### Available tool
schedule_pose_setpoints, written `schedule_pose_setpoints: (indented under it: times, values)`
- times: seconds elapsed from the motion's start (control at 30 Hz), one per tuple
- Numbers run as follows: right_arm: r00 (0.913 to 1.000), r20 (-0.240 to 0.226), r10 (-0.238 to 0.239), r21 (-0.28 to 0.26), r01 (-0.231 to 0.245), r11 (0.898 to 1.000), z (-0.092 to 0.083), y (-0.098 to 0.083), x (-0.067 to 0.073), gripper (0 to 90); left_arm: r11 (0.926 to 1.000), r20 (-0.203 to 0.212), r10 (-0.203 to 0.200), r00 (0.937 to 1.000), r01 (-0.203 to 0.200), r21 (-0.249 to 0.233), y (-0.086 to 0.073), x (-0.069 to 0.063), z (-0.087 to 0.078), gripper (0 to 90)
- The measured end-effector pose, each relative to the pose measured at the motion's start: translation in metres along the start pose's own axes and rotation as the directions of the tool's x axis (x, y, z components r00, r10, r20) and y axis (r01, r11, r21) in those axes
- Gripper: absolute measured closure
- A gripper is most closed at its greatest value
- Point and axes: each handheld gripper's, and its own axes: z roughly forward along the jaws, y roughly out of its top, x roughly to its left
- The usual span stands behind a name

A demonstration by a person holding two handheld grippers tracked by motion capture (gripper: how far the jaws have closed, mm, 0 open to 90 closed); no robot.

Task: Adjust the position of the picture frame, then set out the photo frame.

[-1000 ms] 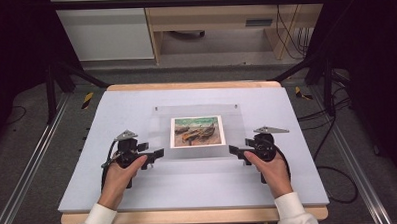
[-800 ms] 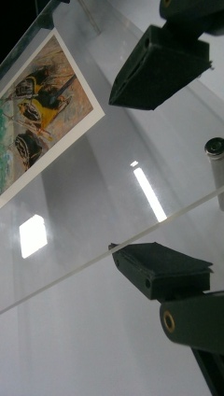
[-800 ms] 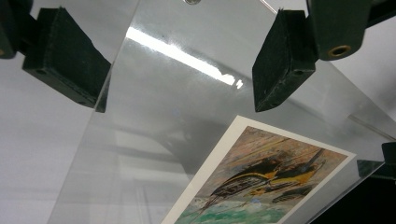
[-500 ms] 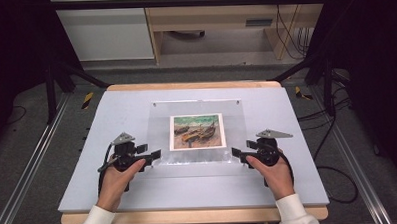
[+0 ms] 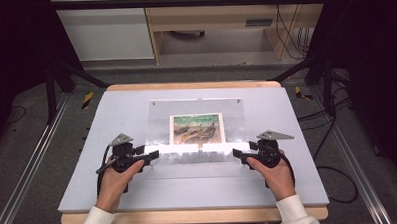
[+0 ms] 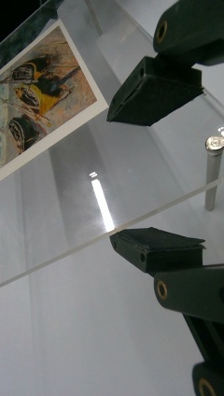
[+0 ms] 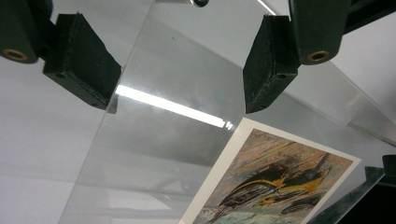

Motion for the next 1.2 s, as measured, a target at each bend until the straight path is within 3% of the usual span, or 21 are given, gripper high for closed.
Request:
schedule_pose_setpoints:
  times: [0.3,1.2]
  values:
    - [0.9999,0.006,-0.009,-0.007,0.009,1.0,-0.002,-0.001,0.001,29.8,1.0,-0.004,0.003,1.0,-0.003,-0.006,-0.001,-0.001,-0.003,39.9]
    - [0.9955,0.04,-0.086,-0.025,0.087,0.996,-0.017,-0.01,0.011,36.9,0.997,-0.044,0.077,0.9961,-0.078,-0.005,-0.008,-0.013,-0.015,44.7]
